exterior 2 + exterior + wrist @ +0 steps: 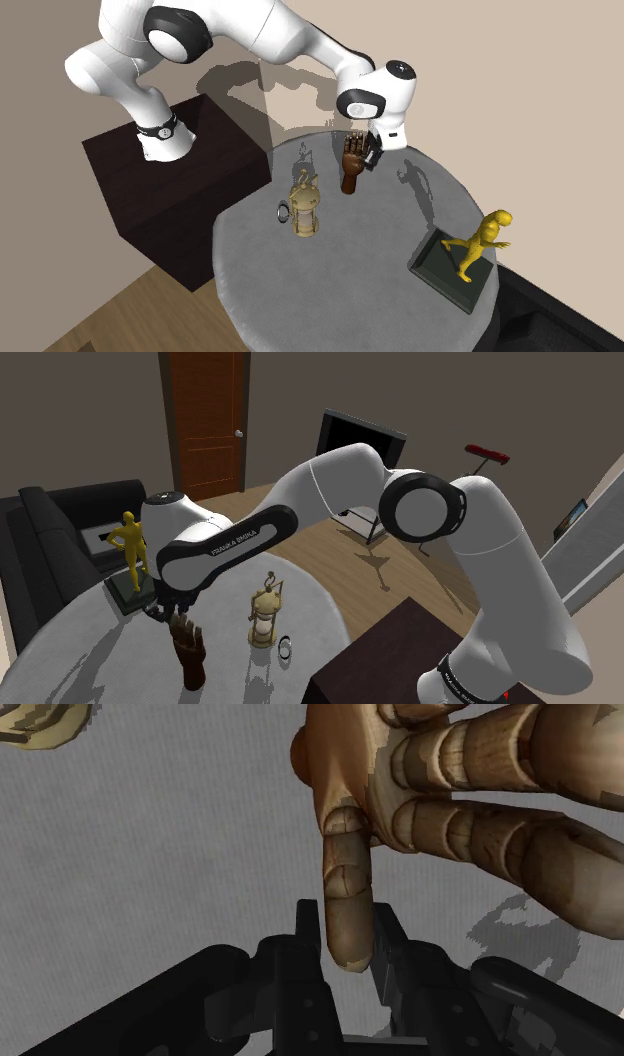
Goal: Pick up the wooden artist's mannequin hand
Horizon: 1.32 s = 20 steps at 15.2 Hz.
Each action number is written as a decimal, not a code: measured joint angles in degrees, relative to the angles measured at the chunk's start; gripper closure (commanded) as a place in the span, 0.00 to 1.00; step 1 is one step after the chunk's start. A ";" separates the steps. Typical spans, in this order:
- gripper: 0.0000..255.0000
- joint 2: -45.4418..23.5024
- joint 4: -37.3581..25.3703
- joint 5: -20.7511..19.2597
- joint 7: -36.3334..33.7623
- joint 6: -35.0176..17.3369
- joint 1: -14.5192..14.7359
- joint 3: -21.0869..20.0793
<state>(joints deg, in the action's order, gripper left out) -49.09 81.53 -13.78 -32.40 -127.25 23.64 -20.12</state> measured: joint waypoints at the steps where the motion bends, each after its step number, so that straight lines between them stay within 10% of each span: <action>1: 1.00 0.01 0.02 0.00 0.00 -0.02 -0.01 0.00; 20: 1.00 5.09 -0.76 1.41 0.42 5.84 -0.75 -1.30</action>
<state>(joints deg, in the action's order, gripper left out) -44.00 80.77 -12.37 -31.97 -121.41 22.88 -21.43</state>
